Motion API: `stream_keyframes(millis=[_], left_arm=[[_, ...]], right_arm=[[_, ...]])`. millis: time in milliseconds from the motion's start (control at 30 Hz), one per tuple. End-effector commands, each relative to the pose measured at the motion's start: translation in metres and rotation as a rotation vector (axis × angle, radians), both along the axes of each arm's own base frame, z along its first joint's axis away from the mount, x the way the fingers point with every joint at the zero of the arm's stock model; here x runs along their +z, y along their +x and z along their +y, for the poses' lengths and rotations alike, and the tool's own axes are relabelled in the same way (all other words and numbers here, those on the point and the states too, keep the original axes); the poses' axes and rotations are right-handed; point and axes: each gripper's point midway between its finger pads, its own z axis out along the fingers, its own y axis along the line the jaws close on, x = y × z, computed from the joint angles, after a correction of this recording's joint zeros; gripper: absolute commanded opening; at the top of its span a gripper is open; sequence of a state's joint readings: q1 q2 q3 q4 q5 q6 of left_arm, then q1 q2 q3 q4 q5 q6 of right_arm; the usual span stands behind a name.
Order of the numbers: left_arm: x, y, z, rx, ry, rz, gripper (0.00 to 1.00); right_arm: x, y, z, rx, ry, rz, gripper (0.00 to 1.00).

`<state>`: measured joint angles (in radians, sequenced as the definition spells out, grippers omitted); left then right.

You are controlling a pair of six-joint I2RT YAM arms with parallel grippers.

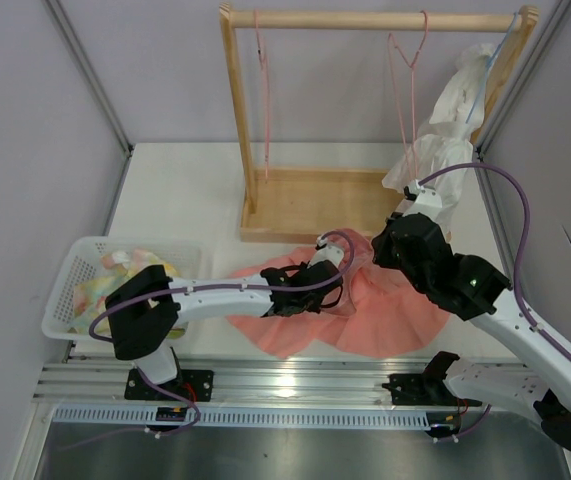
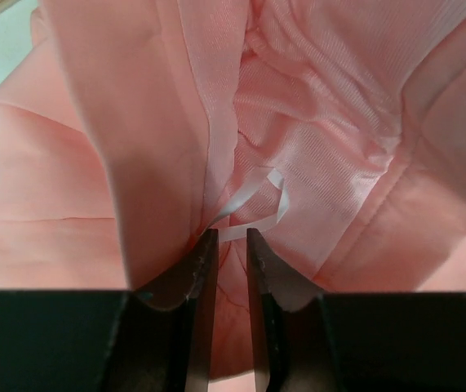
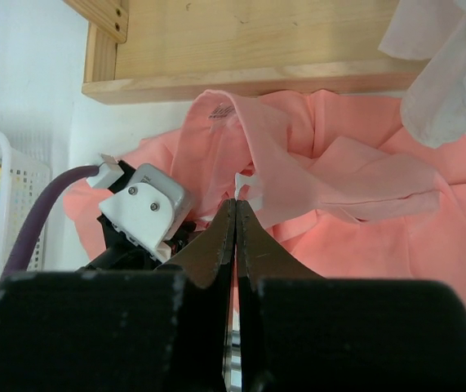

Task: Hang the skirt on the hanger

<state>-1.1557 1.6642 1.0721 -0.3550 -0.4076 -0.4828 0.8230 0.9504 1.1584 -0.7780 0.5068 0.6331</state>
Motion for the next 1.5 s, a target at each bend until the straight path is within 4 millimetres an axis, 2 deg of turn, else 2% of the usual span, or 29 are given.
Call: stream_keyframes(millis=[0,300,567,900,1267,1467], left_arm=[[0.020,0.006,-0.001,0.036,-0.059,-0.043,0.27],[0.031,0.012,-0.024,-0.004,-0.147,-0.069,0.34],[0.027,0.025,-0.034,0.012,-0.153,-0.073,0.35],[0.016,0.029,-0.045,-0.019,-0.153,-0.052,0.36],[0.012,0.043,-0.042,0.019,-0.107,-0.083,0.36],[0.003,0.047,-0.040,0.025,-0.091,-0.069,0.35]], right_arm=[[0.010,0.002,0.004,-0.003,0.042,-0.034,0.00],[0.007,0.000,0.001,-0.005,0.039,-0.031,0.00],[0.007,0.000,0.001,-0.002,0.038,-0.033,0.00],[0.005,0.000,0.002,-0.001,0.036,-0.030,0.00],[0.003,0.000,0.001,0.000,0.032,-0.029,0.00],[0.003,0.000,0.001,-0.001,0.029,-0.029,0.00]])
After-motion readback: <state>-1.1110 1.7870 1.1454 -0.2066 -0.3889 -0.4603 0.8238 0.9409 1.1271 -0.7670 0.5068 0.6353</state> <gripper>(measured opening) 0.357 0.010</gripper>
